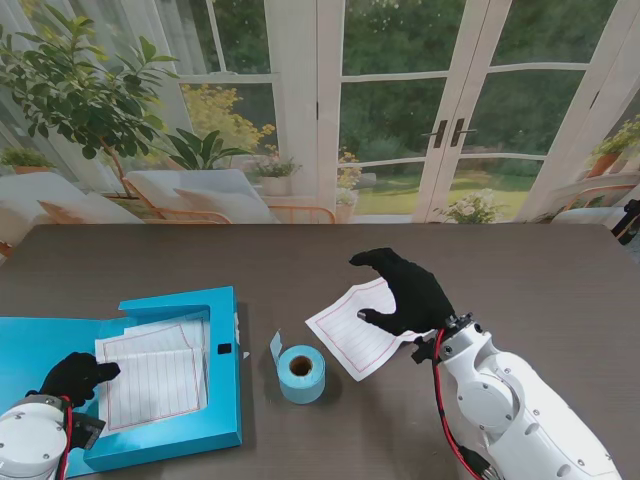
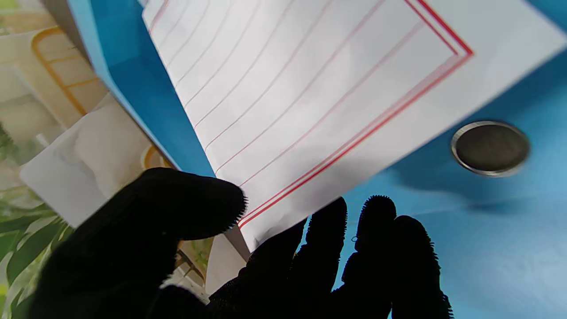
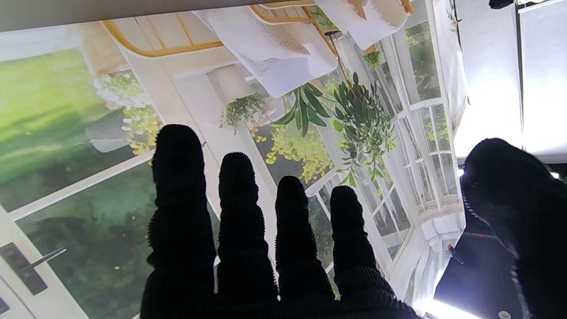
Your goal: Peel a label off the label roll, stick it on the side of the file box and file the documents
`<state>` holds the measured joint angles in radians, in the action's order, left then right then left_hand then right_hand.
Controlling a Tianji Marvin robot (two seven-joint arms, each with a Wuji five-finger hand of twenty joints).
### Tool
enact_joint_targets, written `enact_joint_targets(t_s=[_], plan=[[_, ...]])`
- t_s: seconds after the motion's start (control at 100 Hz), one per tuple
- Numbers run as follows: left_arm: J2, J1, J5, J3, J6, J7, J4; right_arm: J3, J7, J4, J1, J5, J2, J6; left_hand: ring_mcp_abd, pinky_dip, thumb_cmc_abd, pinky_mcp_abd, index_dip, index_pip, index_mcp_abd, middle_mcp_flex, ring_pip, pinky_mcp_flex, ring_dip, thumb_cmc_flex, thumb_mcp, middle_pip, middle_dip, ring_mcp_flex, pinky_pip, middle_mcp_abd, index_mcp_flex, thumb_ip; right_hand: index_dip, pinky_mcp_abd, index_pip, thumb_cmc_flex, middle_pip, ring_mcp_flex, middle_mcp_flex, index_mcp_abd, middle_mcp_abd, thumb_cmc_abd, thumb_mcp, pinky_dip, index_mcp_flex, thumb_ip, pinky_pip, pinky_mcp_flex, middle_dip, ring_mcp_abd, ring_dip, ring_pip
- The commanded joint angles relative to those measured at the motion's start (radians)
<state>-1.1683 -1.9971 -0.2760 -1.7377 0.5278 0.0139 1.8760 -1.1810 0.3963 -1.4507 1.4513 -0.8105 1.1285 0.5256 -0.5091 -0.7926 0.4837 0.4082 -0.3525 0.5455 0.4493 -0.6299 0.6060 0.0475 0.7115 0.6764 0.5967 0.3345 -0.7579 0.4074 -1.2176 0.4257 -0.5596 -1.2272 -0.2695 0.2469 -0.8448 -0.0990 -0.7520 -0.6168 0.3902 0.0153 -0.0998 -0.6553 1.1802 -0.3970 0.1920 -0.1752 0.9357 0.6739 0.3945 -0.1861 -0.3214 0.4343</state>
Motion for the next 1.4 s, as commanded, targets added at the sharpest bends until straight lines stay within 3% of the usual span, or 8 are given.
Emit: enact_joint_targets(t_s=[0.0, 0.25, 0.52, 0.72, 0.94, 1.09, 1.28, 1.39], plan=[[0.009, -0.001, -0.003, 0.002, -0.001, 0.013, 0.018, 0.004, -0.011, 0.002, 0.006, 0.000, 0.005, 0.006, -0.019, 0.024, -0.025, -0.045, 0.041, -0.072, 0.029, 0.035, -0.041, -0.037, -0.028, -0.034, -0.023, -0.030, 0.026, -0.033, 0.027, 0.009, 0.010, 0.030, -0.009, -0.009, -0.007, -0.001, 0.004, -0.022, 0.011, 0.022, -0.007, 0.017, -0.002, 0.009, 0.014, 0.011, 0.020, -0.444, 0.001, 0.015, -0.010, 0.002], [0.027, 0.025, -0.069, 0.030, 0.056, 0.059, 0.021, 0.005, -0.014, 0.003, 0.010, 0.005, 0.005, 0.009, 0.012, 0.148, -0.066, -0.059, 0.176, -0.370, 0.067, 0.097, -0.304, -0.102, -0.188, -0.057, -0.057, -0.229, 0.244, -0.141, 0.333, 0.034, 0.037, 0.072, -0.010, -0.008, -0.008, -0.002, 0.005, -0.027, 0.015, 0.025, -0.009, 0.018, 0.000, 0.008, 0.017, 0.011, 0.022, -0.445, 0.000, 0.014, -0.013, 0.006], [0.040, 0.058, -0.062, 0.055, 0.098, 0.109, 0.012, 0.001, -0.022, 0.004, 0.011, 0.008, 0.004, 0.009, 0.026, 0.201, -0.096, -0.059, 0.212, -0.453, 0.095, 0.163, -0.460, -0.097, -0.276, -0.071, -0.075, -0.264, 0.383, -0.184, 0.574, 0.054, 0.057, 0.098, -0.011, -0.006, -0.009, -0.005, 0.007, -0.034, 0.023, 0.029, -0.011, 0.018, 0.001, 0.008, 0.024, 0.011, 0.023, -0.444, -0.001, 0.012, -0.015, 0.009], [0.066, 0.060, -0.126, 0.063, 0.162, 0.184, 0.034, 0.001, -0.023, 0.005, 0.011, 0.009, 0.004, 0.010, 0.044, 0.217, -0.117, -0.056, 0.250, -0.491, 0.123, 0.242, -0.543, -0.056, -0.335, -0.090, -0.093, -0.291, 0.465, -0.229, 0.806, 0.068, 0.120, 0.127, -0.012, -0.005, -0.009, -0.007, 0.008, -0.037, 0.027, 0.030, -0.011, 0.022, 0.004, 0.008, 0.029, 0.012, 0.023, -0.443, 0.000, 0.010, -0.017, 0.011], [0.058, 0.034, -0.173, 0.054, 0.174, 0.149, 0.056, -0.001, -0.027, 0.008, 0.012, 0.010, 0.003, 0.010, 0.054, 0.181, -0.109, -0.045, 0.279, -0.514, 0.132, 0.294, -0.561, -0.014, -0.371, -0.095, -0.095, -0.308, 0.508, -0.275, 0.999, 0.074, 0.158, 0.130, -0.012, -0.004, -0.009, -0.007, 0.009, -0.040, 0.030, 0.031, -0.011, 0.023, 0.005, 0.008, 0.031, 0.012, 0.023, -0.442, 0.000, 0.011, -0.019, 0.012], [0.041, 0.011, -0.185, 0.040, 0.089, 0.080, 0.062, -0.002, -0.031, 0.010, 0.010, 0.009, 0.002, 0.004, 0.061, 0.170, -0.107, -0.053, 0.276, -0.502, 0.087, 0.253, -0.556, -0.007, -0.373, -0.099, -0.098, -0.294, 0.506, -0.261, 1.002, 0.038, 0.123, 0.132, -0.013, -0.003, -0.009, -0.007, 0.009, -0.038, 0.033, 0.028, -0.013, 0.021, 0.003, 0.008, 0.039, 0.011, 0.022, -0.444, 0.000, 0.008, -0.019, 0.011], [0.026, -0.002, -0.191, 0.037, -0.097, 0.003, 0.065, -0.007, -0.038, 0.011, 0.012, -0.001, -0.002, -0.002, 0.137, 0.130, -0.107, -0.116, 0.253, -0.455, -0.003, 0.193, -0.536, -0.037, -0.345, -0.101, -0.099, -0.269, 0.463, -0.235, 1.003, -0.045, 0.056, 0.139, -0.013, -0.003, -0.006, -0.005, 0.013, -0.033, 0.030, 0.026, -0.016, 0.020, -0.001, 0.008, 0.045, 0.009, 0.021, -0.445, 0.000, 0.009, -0.019, 0.008], [0.019, 0.004, -0.152, 0.043, -0.213, -0.034, 0.065, -0.011, -0.041, 0.011, 0.015, -0.011, -0.005, -0.010, 0.137, 0.121, -0.098, -0.115, 0.246, -0.442, -0.036, 0.159, -0.535, -0.047, -0.339, -0.097, -0.092, -0.264, 0.453, -0.225, 1.006, -0.069, 0.025, 0.133, -0.012, -0.003, -0.004, -0.004, 0.015, -0.022, 0.019, 0.020, -0.018, 0.020, -0.006, 0.009, 0.047, 0.009, 0.017, -0.451, 0.000, 0.007, -0.018, 0.004]])
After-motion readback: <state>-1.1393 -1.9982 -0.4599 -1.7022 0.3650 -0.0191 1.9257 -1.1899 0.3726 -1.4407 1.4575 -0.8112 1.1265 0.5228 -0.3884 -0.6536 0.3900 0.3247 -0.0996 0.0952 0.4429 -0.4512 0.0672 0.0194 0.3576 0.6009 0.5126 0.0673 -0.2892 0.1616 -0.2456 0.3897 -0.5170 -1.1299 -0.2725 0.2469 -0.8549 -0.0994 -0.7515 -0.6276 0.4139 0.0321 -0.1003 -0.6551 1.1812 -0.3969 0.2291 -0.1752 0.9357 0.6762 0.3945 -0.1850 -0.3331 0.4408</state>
